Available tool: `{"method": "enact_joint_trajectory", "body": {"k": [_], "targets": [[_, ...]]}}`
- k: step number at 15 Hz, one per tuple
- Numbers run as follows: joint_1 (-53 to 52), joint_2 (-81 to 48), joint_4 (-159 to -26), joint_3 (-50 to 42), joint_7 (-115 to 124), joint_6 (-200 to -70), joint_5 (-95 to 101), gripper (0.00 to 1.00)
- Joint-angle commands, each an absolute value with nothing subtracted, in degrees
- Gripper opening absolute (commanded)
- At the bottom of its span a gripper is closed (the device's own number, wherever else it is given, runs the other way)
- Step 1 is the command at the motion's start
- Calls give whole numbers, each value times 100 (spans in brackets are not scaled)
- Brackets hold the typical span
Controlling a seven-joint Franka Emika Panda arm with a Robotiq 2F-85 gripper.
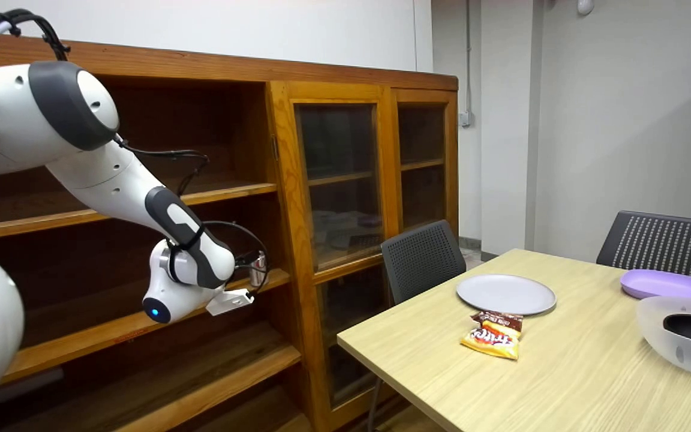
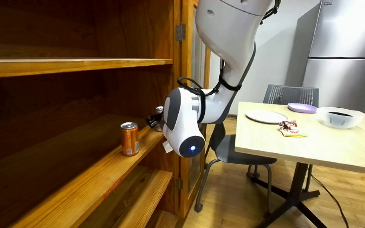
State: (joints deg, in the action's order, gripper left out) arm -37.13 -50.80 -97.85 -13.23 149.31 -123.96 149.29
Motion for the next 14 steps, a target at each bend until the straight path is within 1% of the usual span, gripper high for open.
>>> {"method": "enact_joint_trajectory", "body": {"k": [1,9,14], "targets": [[-3797,-4367,-10854,-1232,14931,-11922,14929,100],[-3726,-3429,-12517,-1105,14931,-11254,14929,100],[-3562,-3045,-13241,-1163,14931,-11013,14922,100]]}}
